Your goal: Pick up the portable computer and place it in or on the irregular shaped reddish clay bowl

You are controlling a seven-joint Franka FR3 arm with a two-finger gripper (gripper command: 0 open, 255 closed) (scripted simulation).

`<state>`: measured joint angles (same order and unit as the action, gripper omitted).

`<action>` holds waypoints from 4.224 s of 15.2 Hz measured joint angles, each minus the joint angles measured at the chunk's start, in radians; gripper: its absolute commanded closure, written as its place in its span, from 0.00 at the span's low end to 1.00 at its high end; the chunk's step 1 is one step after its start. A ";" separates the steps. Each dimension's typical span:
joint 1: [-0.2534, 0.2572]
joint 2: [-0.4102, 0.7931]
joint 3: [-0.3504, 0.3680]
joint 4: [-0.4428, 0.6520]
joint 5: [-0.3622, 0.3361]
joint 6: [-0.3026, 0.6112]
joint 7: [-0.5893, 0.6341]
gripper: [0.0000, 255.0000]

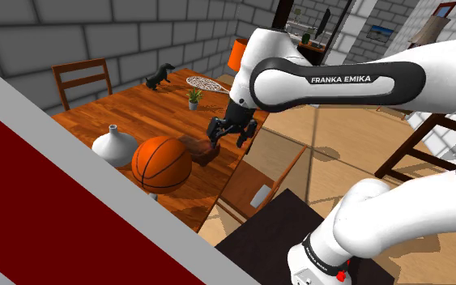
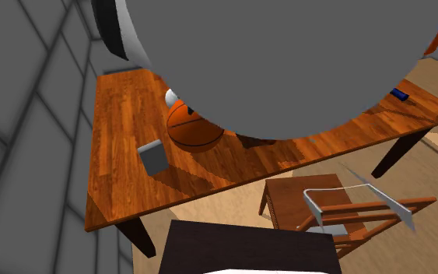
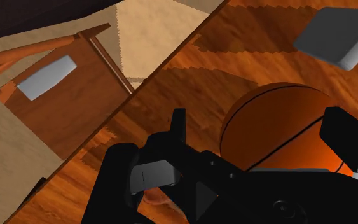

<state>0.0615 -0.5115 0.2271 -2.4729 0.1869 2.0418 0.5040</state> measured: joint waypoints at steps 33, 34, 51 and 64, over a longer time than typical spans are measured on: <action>0.119 0.890 0.186 0.399 -0.366 0.393 0.673 0.00; 0.119 0.890 0.186 0.399 -0.366 0.393 0.673 0.00; 0.105 0.842 0.202 0.409 -0.336 0.339 0.653 1.00; 0.084 0.734 0.229 0.457 -0.269 0.192 0.613 1.00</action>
<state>0.1453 0.2222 0.4565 -2.0157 -0.0823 2.2341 1.1171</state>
